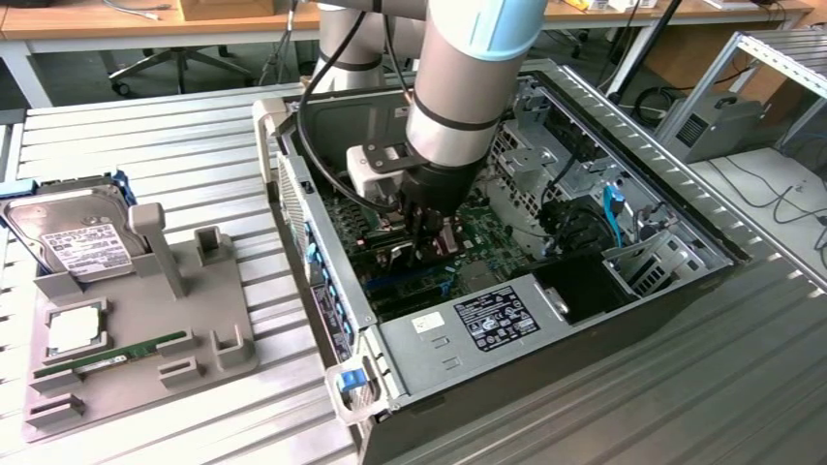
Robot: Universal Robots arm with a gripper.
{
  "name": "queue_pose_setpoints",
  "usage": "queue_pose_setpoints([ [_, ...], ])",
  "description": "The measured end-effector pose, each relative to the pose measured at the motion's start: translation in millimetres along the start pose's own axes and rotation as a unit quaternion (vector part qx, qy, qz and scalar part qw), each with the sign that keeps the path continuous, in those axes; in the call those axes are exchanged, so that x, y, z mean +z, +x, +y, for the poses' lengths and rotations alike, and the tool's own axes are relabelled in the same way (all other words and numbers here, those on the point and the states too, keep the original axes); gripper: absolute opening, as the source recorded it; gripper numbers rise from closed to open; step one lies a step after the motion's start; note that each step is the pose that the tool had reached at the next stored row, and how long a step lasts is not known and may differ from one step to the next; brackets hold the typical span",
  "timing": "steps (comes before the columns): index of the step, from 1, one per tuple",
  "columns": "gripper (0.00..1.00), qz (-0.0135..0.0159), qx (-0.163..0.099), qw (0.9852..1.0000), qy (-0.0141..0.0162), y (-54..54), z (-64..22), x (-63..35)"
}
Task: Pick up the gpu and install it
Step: 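Insert the gpu into the slot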
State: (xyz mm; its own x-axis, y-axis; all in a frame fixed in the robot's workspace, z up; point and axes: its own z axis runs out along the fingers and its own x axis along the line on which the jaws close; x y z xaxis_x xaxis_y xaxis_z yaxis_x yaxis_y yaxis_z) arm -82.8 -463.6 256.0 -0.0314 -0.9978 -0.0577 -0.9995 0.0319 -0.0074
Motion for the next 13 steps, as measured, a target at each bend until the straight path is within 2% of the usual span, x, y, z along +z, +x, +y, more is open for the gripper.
queue_pose_setpoints([
  [13,0.27,0.0001,0.000,1.0000,0.0000,0.1,0.0,1.8],
])
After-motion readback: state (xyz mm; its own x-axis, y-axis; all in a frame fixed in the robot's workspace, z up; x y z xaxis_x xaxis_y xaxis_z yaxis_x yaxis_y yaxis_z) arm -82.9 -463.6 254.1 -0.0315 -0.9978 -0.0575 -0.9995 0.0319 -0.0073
